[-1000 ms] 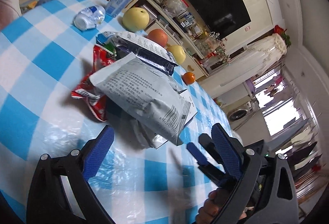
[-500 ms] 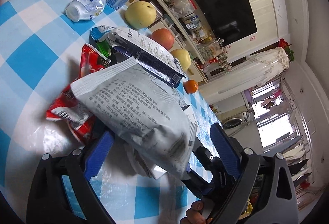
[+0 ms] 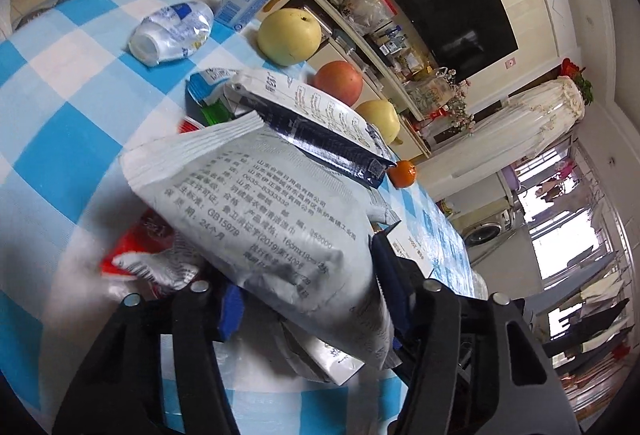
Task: Collect trash
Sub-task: 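Grasp the blue-and-white drink carton with the right gripper, then carry the carton to the pink bucket and open the right gripper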
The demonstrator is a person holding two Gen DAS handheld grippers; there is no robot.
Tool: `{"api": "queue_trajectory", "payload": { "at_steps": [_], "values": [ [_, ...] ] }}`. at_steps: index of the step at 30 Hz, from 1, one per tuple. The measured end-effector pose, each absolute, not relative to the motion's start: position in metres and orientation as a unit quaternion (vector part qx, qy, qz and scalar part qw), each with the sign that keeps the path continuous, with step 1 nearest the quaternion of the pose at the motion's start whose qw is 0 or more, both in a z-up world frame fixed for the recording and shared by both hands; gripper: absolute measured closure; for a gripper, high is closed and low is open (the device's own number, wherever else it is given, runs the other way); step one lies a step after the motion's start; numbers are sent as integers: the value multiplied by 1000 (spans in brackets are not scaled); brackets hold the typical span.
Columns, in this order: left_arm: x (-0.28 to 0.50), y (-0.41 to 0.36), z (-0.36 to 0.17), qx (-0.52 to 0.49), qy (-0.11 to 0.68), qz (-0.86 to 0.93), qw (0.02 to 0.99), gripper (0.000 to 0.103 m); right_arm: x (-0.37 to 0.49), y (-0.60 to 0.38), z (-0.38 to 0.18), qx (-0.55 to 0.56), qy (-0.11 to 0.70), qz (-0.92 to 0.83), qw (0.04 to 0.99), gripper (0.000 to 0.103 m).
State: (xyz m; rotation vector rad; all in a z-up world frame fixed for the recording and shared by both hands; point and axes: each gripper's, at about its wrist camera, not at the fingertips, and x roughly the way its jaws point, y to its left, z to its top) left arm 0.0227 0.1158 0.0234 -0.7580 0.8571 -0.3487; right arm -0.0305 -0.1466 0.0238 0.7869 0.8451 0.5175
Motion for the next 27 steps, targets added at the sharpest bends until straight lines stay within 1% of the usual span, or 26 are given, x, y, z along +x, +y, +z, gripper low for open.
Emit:
{"api": "queue_trajectory", "payload": {
  "at_steps": [1, 2, 3, 5, 11, 14, 17, 27],
  "values": [
    [23, 118, 24, -358, 403, -164, 826, 48, -29, -144, 25, 361, 396, 240, 810, 64],
    [23, 121, 24, -359, 403, -165, 825, 52, -29, -143, 26, 356, 397, 238, 812, 64],
    [21, 123, 25, -360, 401, -165, 826, 59, -30, -142, 28, 349, 398, 236, 815, 64],
    [19, 129, 27, -358, 398, -167, 828, 64, -31, -140, 31, 338, 398, 234, 820, 64],
    [11, 150, 33, -361, 383, -173, 832, 64, -39, -137, 40, 319, 388, 233, 833, 68],
    [5, 158, 42, -351, 372, -176, 841, 65, -47, -132, 48, 301, 383, 235, 841, 70],
    [-4, 168, 55, -335, 356, -176, 855, 65, -53, -126, 55, 288, 378, 236, 848, 70],
    [-33, 210, 89, -322, 309, -168, 879, 65, -71, -108, 87, 314, 345, 257, 847, 71]
  ]
}}
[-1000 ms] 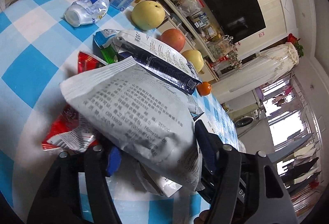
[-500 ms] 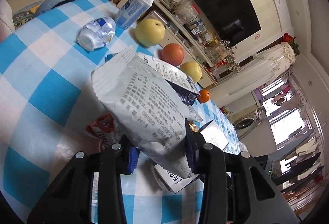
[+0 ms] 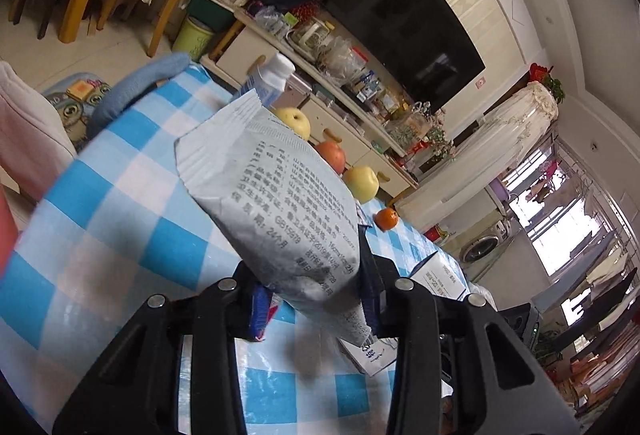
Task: Collect trash
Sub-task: 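Carry the carton to the pink bucket and open the right gripper, then return both grippers to the table over the wrappers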
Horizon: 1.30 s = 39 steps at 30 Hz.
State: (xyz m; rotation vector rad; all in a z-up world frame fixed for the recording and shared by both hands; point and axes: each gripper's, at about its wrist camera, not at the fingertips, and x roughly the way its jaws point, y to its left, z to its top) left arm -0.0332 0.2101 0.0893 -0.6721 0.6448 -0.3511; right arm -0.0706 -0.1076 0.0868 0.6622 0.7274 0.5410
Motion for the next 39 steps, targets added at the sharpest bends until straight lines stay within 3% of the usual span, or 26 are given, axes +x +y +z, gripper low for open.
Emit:
{"api": "queue_trajectory", "payload": {
  "at_steps": [14, 25, 27, 29, 32, 34, 39],
  "values": [
    [-85, 325, 129, -319, 241, -35, 916, 65, -56, 74, 152, 269, 348, 394, 807, 71],
    [-128, 418, 128, -319, 208, 132, 915, 63, -49, 218, 139, 193, 389, 447, 782, 68],
    [-128, 424, 128, -313, 207, 157, 913, 45, -50, 233, 131, 162, 400, 437, 789, 57],
    [-133, 425, 133, -289, 191, 189, 919, 18, -56, 240, 129, 133, 391, 419, 809, 33],
    [-140, 423, 143, -244, 160, 216, 932, 11, -66, 237, 127, 90, 365, 388, 841, 18],
    [-141, 419, 148, -221, 143, 222, 939, 7, -69, 235, 127, 75, 352, 372, 856, 14],
    [-134, 408, 157, -196, 135, 217, 947, 7, -73, 211, 129, 52, 331, 324, 885, 14]
  ]
}}
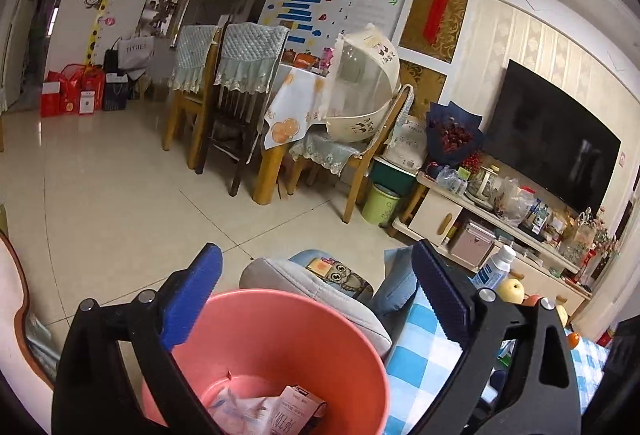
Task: Collect trash
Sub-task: 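Return both grippers to the table over the wrappers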
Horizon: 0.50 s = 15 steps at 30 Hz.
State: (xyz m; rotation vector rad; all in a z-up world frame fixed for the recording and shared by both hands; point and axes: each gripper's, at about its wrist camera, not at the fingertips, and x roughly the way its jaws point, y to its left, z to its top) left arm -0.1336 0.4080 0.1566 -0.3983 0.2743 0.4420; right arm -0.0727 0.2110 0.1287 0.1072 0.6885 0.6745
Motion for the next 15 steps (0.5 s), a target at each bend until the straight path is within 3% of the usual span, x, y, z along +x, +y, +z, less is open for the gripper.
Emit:
{"api": "queue_trajectory", "payload": {
  "at_steps": [9, 15],
  "values": [
    [-110, 367, 161, -122, 165, 206, 957, 7, -75, 158, 134, 21, 294, 246, 923, 5],
    [-101, 328, 157, -65, 156, 170, 971, 7, -77, 125, 136, -2, 281, 186, 941, 5]
  ]
}}
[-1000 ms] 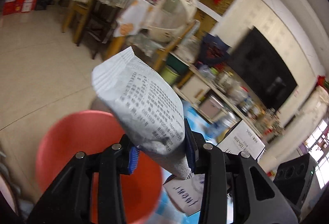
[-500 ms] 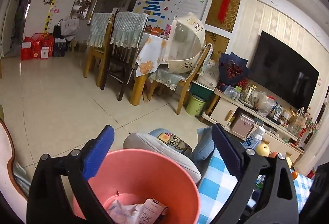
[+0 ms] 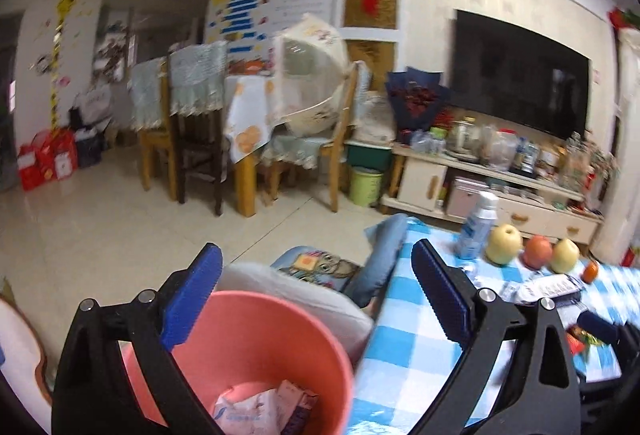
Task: Collect trash
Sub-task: 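Return both grippers to the table over the wrappers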
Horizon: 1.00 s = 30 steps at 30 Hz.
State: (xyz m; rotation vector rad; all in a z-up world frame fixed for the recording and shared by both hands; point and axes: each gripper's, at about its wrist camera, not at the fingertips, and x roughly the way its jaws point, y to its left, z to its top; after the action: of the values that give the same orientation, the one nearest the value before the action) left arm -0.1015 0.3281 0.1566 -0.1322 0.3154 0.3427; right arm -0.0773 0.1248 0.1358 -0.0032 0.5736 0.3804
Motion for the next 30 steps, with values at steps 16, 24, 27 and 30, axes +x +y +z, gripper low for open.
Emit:
{"api": "queue_trajectory", "payload": {
  "at_steps": [16, 24, 27, 30],
  "values": [
    [-80, 231, 143, 53, 131, 100, 985, 7, -79, 38, 130, -12, 264, 107, 959, 5],
    [-70, 196, 131, 77, 150, 69, 983, 7, -77, -3, 123, 6, 268, 79, 960, 5],
    [-65, 185, 126, 87, 159, 59, 982, 7, -77, -12, 120, 7, 268, 71, 961, 5],
    [-63, 173, 121, 95, 164, 49, 981, 7, -77, -21, 116, 8, 270, 64, 961, 5]
  ]
}}
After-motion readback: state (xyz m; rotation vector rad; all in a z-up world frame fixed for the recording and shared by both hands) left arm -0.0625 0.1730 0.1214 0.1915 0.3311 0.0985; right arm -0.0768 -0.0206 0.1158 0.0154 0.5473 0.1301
